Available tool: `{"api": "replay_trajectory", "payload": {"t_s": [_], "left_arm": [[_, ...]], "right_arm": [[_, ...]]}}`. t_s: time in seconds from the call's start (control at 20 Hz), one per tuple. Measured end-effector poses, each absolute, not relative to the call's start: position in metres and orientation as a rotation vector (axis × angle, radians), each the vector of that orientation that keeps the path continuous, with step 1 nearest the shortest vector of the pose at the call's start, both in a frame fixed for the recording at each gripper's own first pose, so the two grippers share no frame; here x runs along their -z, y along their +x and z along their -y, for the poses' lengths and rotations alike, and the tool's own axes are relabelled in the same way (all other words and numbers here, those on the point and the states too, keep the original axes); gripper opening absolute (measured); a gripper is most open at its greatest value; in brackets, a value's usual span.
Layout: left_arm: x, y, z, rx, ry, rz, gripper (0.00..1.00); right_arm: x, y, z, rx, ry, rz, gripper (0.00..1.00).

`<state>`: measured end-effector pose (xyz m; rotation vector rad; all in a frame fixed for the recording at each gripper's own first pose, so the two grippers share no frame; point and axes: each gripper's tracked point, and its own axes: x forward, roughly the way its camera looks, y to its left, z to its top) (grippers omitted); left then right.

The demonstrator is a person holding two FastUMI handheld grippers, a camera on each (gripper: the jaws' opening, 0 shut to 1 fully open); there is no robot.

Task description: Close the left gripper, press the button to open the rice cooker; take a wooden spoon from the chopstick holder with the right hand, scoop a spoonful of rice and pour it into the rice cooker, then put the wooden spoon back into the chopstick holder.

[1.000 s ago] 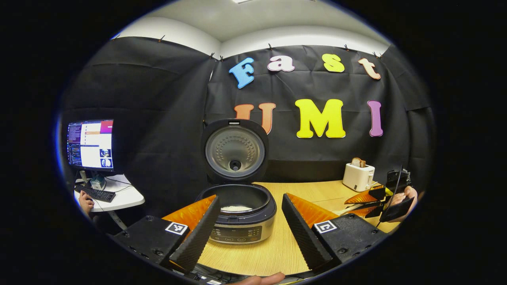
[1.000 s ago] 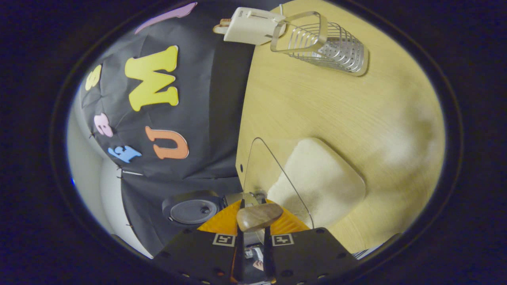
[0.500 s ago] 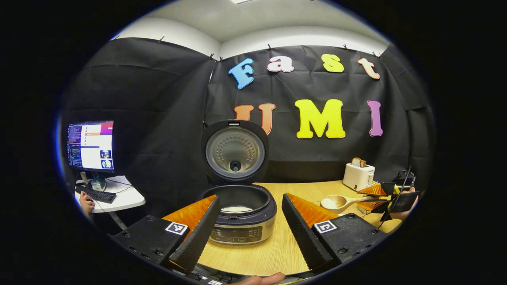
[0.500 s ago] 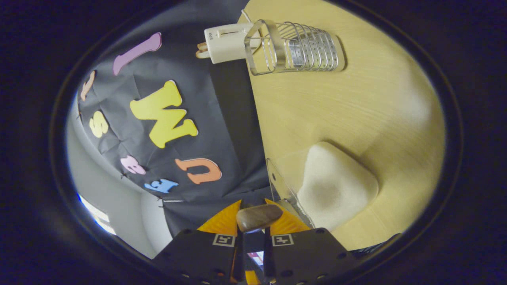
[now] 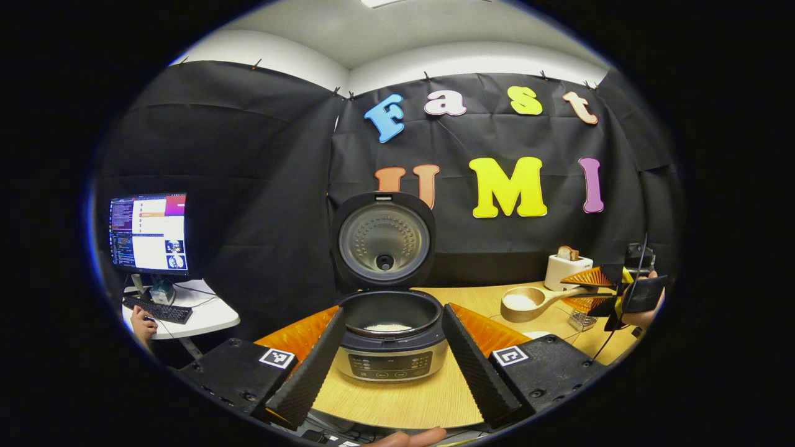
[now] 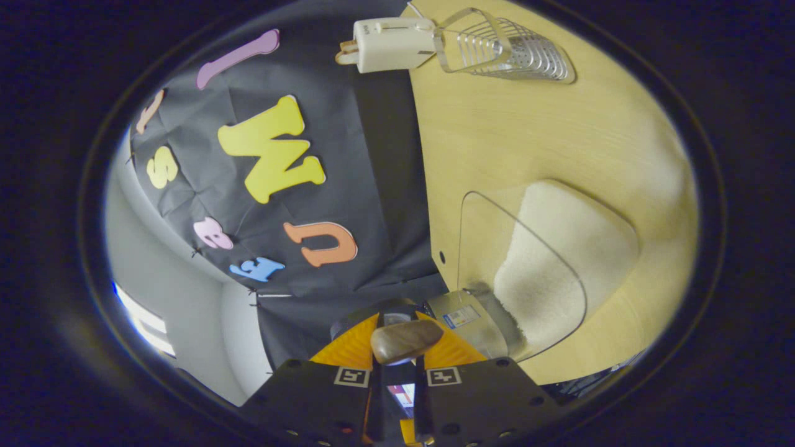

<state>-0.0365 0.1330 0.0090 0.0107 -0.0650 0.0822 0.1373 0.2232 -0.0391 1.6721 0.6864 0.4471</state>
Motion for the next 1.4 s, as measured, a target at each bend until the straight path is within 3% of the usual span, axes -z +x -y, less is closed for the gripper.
{"api": "replay_trajectory", "payload": {"t_s": [0.05, 0.1, 0.25, 0.35, 0.4, 0.5, 1.05, 1.4], "left_arm": [[-0.007, -0.038, -0.137, -0.082, 0.018, 0.063, 0.94], [-0.005, -0.038, -0.139, -0.078, 0.027, 0.055, 0.99], [0.004, -0.038, -0.143, -0.064, 0.061, 0.028, 1.0], [0.007, -0.038, -0.15, -0.074, 0.06, 0.02, 0.94], [0.01, -0.037, -0.152, -0.076, 0.044, 0.011, 0.99], [0.014, -0.036, -0.154, -0.071, 0.024, -0.007, 1.0], [0.023, -0.041, -0.203, -0.189, -0.02, -0.037, 1.0], [0.024, -0.041, -0.2, -0.174, -0.032, -0.037, 1.0]], "right_arm": [[0.032, 0.138, -0.236, -0.46, 1.656, -0.693, 0.19], [0.022, 0.137, -0.248, -0.479, 1.645, -0.7, 0.18], [-0.006, 0.139, -0.288, -0.534, 1.594, -0.709, 0.18], [-0.02, 0.146, -0.311, -0.548, 1.536, -0.713, 0.18], [-0.026, 0.15, -0.323, -0.55, 1.509, -0.717, 0.18], [-0.036, 0.159, -0.344, -0.551, 1.456, -0.721, 0.18], [-0.033, 0.213, -0.428, -0.362, 0.972, -0.681, 0.18], [-0.02, 0.217, -0.461, -0.344, 0.604, -0.679, 0.18]]}}
